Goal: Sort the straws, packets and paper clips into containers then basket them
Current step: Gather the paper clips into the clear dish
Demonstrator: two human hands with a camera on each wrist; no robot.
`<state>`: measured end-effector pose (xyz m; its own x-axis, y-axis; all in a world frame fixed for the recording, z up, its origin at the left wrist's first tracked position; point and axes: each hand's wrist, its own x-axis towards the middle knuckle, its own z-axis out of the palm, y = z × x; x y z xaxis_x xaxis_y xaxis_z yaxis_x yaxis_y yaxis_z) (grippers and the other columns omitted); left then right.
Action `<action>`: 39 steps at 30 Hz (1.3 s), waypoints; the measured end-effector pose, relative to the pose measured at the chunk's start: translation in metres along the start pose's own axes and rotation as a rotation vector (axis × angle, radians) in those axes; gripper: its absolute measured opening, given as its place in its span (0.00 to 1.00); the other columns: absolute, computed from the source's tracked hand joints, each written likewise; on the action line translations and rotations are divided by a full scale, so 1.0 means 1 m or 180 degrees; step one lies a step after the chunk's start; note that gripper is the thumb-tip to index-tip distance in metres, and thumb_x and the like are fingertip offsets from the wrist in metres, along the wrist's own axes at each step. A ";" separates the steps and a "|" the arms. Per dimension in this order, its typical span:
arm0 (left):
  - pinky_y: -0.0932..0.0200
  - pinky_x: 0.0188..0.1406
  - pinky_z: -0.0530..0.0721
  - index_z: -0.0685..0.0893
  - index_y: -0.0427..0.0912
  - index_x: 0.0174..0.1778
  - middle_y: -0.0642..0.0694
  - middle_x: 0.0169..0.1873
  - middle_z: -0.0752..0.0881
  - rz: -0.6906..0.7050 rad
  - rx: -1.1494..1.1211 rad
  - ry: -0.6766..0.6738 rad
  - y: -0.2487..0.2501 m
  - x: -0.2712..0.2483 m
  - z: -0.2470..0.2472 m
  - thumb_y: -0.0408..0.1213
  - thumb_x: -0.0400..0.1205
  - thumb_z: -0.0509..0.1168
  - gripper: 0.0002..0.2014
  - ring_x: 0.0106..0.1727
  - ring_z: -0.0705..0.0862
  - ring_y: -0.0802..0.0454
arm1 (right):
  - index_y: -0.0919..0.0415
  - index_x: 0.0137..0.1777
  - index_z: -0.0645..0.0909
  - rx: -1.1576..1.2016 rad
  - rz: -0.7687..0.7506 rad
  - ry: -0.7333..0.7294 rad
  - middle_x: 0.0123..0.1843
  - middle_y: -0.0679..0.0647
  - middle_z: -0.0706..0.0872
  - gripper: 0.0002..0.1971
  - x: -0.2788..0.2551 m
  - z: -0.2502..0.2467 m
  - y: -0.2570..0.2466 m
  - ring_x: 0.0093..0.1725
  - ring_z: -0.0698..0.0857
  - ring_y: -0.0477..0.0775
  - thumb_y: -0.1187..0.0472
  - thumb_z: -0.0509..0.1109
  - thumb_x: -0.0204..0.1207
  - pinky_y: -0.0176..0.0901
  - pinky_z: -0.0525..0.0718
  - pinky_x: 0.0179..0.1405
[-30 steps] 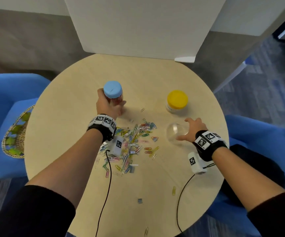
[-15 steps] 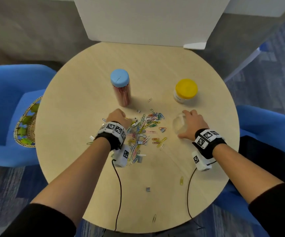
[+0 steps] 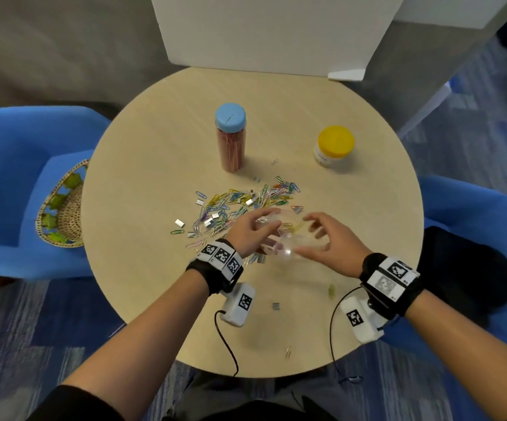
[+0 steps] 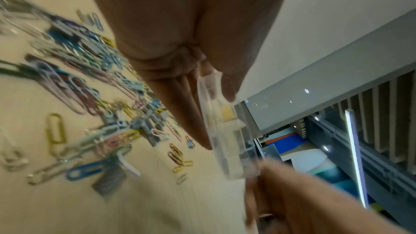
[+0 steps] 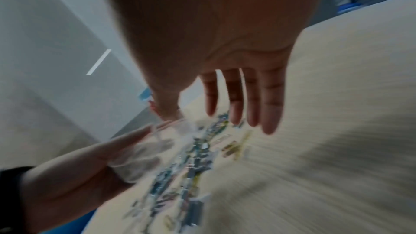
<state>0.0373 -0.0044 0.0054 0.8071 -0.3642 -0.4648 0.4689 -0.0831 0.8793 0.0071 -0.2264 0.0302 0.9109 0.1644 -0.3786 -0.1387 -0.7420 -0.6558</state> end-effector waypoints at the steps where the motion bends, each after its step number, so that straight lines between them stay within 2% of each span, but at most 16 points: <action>1: 0.47 0.36 0.90 0.78 0.46 0.71 0.38 0.46 0.91 0.0007 0.0001 0.0114 -0.002 -0.005 -0.006 0.41 0.84 0.68 0.19 0.43 0.91 0.35 | 0.49 0.57 0.79 -0.0169 0.0287 -0.0015 0.49 0.46 0.83 0.20 -0.004 0.002 0.011 0.47 0.82 0.48 0.38 0.73 0.73 0.43 0.81 0.46; 2: 0.45 0.37 0.90 0.79 0.47 0.70 0.38 0.45 0.92 0.0024 -0.0035 0.0240 -0.003 -0.010 -0.012 0.41 0.83 0.68 0.19 0.42 0.91 0.35 | 0.53 0.48 0.81 -0.0456 0.0643 -0.0149 0.43 0.49 0.84 0.16 -0.009 0.004 0.024 0.44 0.83 0.52 0.40 0.69 0.78 0.46 0.81 0.45; 4: 0.41 0.41 0.91 0.81 0.49 0.67 0.41 0.45 0.92 0.0055 -0.0036 0.0532 -0.007 -0.019 -0.026 0.42 0.83 0.69 0.16 0.41 0.92 0.36 | 0.58 0.42 0.82 -0.1189 0.1313 -0.0845 0.39 0.53 0.84 0.17 -0.020 0.018 0.050 0.41 0.83 0.55 0.45 0.65 0.82 0.45 0.82 0.44; 6: 0.39 0.44 0.90 0.83 0.54 0.63 0.43 0.43 0.92 0.0085 0.0040 0.0775 -0.013 -0.027 -0.038 0.45 0.83 0.68 0.13 0.40 0.92 0.38 | 0.58 0.37 0.79 -0.1650 0.1504 -0.1311 0.35 0.52 0.80 0.17 -0.031 0.041 0.068 0.39 0.80 0.55 0.47 0.65 0.81 0.42 0.77 0.35; 8: 0.42 0.43 0.90 0.82 0.53 0.65 0.44 0.42 0.92 0.0057 -0.0037 0.0928 -0.018 -0.035 -0.048 0.46 0.83 0.68 0.14 0.39 0.92 0.37 | 0.55 0.34 0.73 -0.1518 0.1226 -0.1070 0.34 0.49 0.77 0.16 -0.032 0.061 0.073 0.39 0.79 0.54 0.49 0.66 0.80 0.42 0.71 0.32; 11: 0.47 0.34 0.91 0.82 0.48 0.68 0.43 0.41 0.91 -0.0038 -0.0240 0.1100 -0.024 -0.046 -0.062 0.45 0.83 0.68 0.17 0.38 0.92 0.37 | 0.54 0.48 0.80 -0.1007 0.0518 -0.0585 0.41 0.45 0.79 0.05 -0.025 0.080 0.054 0.45 0.80 0.53 0.54 0.68 0.79 0.40 0.72 0.41; 13: 0.47 0.32 0.91 0.82 0.47 0.67 0.42 0.41 0.91 -0.0077 -0.0294 0.1219 -0.028 -0.052 -0.072 0.44 0.83 0.69 0.16 0.37 0.92 0.37 | 0.54 0.54 0.79 -0.0928 0.0353 -0.0527 0.42 0.44 0.77 0.08 -0.022 0.085 0.038 0.44 0.79 0.51 0.53 0.69 0.79 0.39 0.72 0.40; 15: 0.51 0.29 0.89 0.83 0.47 0.66 0.40 0.42 0.91 -0.0069 -0.0312 0.1306 -0.031 -0.057 -0.082 0.43 0.84 0.68 0.15 0.37 0.92 0.36 | 0.53 0.46 0.80 -0.0988 0.0432 -0.0545 0.39 0.45 0.81 0.09 -0.028 0.083 0.029 0.41 0.80 0.49 0.48 0.70 0.78 0.42 0.77 0.40; 16: 0.52 0.29 0.89 0.83 0.48 0.65 0.40 0.43 0.91 -0.0057 -0.0342 0.1344 -0.031 -0.059 -0.085 0.43 0.84 0.68 0.14 0.37 0.92 0.36 | 0.52 0.41 0.81 -0.1025 0.0452 -0.0780 0.36 0.44 0.83 0.10 -0.036 0.081 0.026 0.37 0.82 0.47 0.47 0.70 0.78 0.42 0.80 0.40; 18: 0.53 0.29 0.89 0.83 0.48 0.65 0.38 0.44 0.91 -0.0030 -0.0420 0.1462 -0.032 -0.062 -0.092 0.43 0.84 0.68 0.14 0.37 0.92 0.37 | 0.53 0.36 0.86 -0.0771 0.0556 -0.1709 0.31 0.46 0.87 0.13 -0.056 0.083 0.024 0.30 0.84 0.43 0.47 0.73 0.77 0.39 0.85 0.40; 21: 0.54 0.27 0.88 0.82 0.46 0.67 0.36 0.45 0.91 0.0036 -0.0471 0.1650 -0.034 -0.062 -0.100 0.42 0.84 0.67 0.15 0.36 0.91 0.38 | 0.58 0.46 0.91 0.0015 0.0955 -0.3017 0.37 0.52 0.90 0.11 -0.086 0.107 0.027 0.33 0.87 0.42 0.51 0.75 0.77 0.38 0.86 0.43; 23: 0.56 0.25 0.86 0.82 0.45 0.66 0.37 0.44 0.91 0.0038 -0.0445 0.1779 -0.035 -0.062 -0.103 0.42 0.85 0.66 0.15 0.31 0.91 0.42 | 0.59 0.51 0.89 0.0282 0.0835 -0.3209 0.41 0.54 0.90 0.08 -0.093 0.128 0.031 0.34 0.87 0.41 0.55 0.73 0.79 0.38 0.87 0.45; 27: 0.62 0.19 0.82 0.81 0.44 0.65 0.43 0.38 0.91 0.0056 -0.0196 0.2136 -0.039 -0.064 -0.107 0.44 0.85 0.66 0.15 0.20 0.83 0.55 | 0.60 0.50 0.87 0.0668 0.0419 -0.2688 0.38 0.50 0.91 0.06 -0.073 0.149 0.032 0.33 0.89 0.42 0.59 0.71 0.81 0.39 0.88 0.47; 31: 0.58 0.22 0.85 0.81 0.44 0.67 0.40 0.40 0.91 0.0066 -0.0329 0.2234 -0.048 -0.063 -0.110 0.44 0.84 0.67 0.16 0.24 0.85 0.51 | 0.57 0.50 0.87 0.0968 0.0255 -0.1730 0.41 0.58 0.91 0.03 -0.027 0.139 0.023 0.38 0.89 0.52 0.64 0.72 0.80 0.43 0.88 0.47; 36: 0.53 0.28 0.89 0.81 0.43 0.67 0.31 0.45 0.88 0.0078 -0.0568 0.1926 -0.059 -0.055 -0.093 0.38 0.83 0.68 0.16 0.33 0.88 0.44 | 0.51 0.49 0.90 0.0437 -0.0111 -0.0741 0.48 0.47 0.91 0.05 0.011 0.118 0.004 0.49 0.88 0.45 0.61 0.75 0.76 0.34 0.84 0.55; 39: 0.50 0.31 0.90 0.82 0.46 0.66 0.29 0.47 0.88 0.0074 -0.0594 0.1838 -0.066 -0.049 -0.088 0.39 0.83 0.69 0.15 0.38 0.88 0.41 | 0.51 0.43 0.90 0.0244 -0.0083 -0.0399 0.44 0.48 0.91 0.06 0.017 0.098 0.004 0.45 0.88 0.46 0.63 0.75 0.73 0.37 0.87 0.51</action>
<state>-0.0012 0.1002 -0.0390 0.8576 0.2026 -0.4727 0.4616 0.1021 0.8812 -0.0161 -0.1628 -0.0432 0.8595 0.2664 -0.4363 -0.1494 -0.6854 -0.7127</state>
